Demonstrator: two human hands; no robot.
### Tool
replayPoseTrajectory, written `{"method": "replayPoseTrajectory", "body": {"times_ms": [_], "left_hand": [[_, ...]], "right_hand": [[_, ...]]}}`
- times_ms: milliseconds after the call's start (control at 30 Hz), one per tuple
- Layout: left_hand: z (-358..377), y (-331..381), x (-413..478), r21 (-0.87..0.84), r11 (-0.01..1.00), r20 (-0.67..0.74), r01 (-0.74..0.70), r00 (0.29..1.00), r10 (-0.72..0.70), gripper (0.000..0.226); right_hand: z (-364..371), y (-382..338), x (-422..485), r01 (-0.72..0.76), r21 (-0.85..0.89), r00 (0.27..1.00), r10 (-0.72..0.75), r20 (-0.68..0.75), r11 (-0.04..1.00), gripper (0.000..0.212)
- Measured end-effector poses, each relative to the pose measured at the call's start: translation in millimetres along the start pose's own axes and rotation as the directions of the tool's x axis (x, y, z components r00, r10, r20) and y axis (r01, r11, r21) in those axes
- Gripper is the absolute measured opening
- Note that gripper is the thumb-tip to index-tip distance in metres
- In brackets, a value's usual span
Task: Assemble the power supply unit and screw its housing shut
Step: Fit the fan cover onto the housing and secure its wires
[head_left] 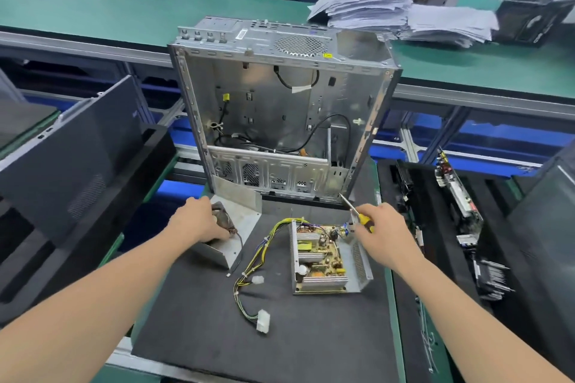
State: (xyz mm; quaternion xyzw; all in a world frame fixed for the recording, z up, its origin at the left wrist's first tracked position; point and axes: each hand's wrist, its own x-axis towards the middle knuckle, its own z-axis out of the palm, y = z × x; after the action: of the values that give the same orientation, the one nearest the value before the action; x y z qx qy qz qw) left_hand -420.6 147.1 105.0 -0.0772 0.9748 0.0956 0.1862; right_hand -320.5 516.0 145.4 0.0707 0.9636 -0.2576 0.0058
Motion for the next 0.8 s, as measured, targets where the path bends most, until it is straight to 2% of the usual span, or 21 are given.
{"method": "replayPoseTrajectory", "body": {"times_ms": [67, 133, 233, 300, 333, 400, 467, 533, 600, 733, 800], "left_hand": [[-5.6, 1.6, -4.6, -0.105, 0.986, -0.102, -0.133, 0.987, 0.123, 0.080], [-14.5, 5.3, -12.2, -0.206, 0.930, -0.210, -0.305, 0.942, 0.263, 0.078], [-28.4, 15.4, -28.6, -0.350, 0.787, -0.339, -0.508, 0.852, 0.399, 0.085], [-35.0, 25.3, -41.8, -0.467, 0.685, -0.365, -0.559, 0.828, 0.426, 0.087], [-37.7, 31.1, -49.1, -0.527, 0.631, -0.362, -0.570, 0.822, 0.441, 0.086], [-41.0, 45.2, -64.0, -0.597, 0.536, -0.361, -0.597, 0.796, 0.485, 0.089], [-41.2, 61.7, -77.8, -0.618, 0.476, -0.385, -0.626, 0.768, 0.511, 0.093], [-39.6, 79.7, -89.8, -0.588, 0.462, -0.444, -0.663, 0.743, 0.501, 0.090], [-37.8, 96.2, -98.4, -0.560, 0.485, -0.487, -0.672, 0.741, 0.463, 0.086], [-34.3, 115.3, -103.7, -0.542, 0.580, -0.505, -0.609, 0.787, 0.354, 0.082], [-33.7, 119.1, -103.2, -0.528, 0.617, -0.475, -0.583, 0.806, 0.354, 0.082]], "right_hand": [[-0.6, 2.5, -1.8, 0.007, 0.049, 1.000, -0.006, -0.024, 0.999, 0.026], [-3.6, 2.7, -0.9, 0.014, 0.078, 0.999, -0.009, -0.053, 0.997, 0.021], [-11.1, -1.8, 1.5, 0.023, 0.129, 0.996, -0.011, -0.088, 0.991, 0.015], [-14.4, -9.4, 1.8, 0.043, 0.229, 0.996, -0.023, -0.087, 0.972, 0.016], [-15.3, -15.4, 1.1, 0.055, 0.326, 0.997, -0.034, -0.070, 0.944, 0.015], [-16.6, -31.7, -2.3, 0.078, 0.562, 0.995, -0.099, 0.007, 0.824, 0.009], [-16.4, -49.7, -8.2, 0.063, 0.721, 0.976, -0.195, 0.101, 0.690, 0.019], [-14.5, -63.9, -11.8, 0.040, 0.775, 0.947, -0.270, 0.172, 0.630, 0.030], [-13.2, -69.4, -12.5, 0.027, 0.779, 0.933, -0.296, 0.205, 0.626, 0.031], [-16.0, -60.7, -8.1, -0.047, 0.779, 0.944, -0.227, 0.239, 0.626, 0.024], [-19.1, -54.0, -6.6, -0.043, 0.766, 0.962, -0.180, 0.205, 0.641, 0.015]]}}
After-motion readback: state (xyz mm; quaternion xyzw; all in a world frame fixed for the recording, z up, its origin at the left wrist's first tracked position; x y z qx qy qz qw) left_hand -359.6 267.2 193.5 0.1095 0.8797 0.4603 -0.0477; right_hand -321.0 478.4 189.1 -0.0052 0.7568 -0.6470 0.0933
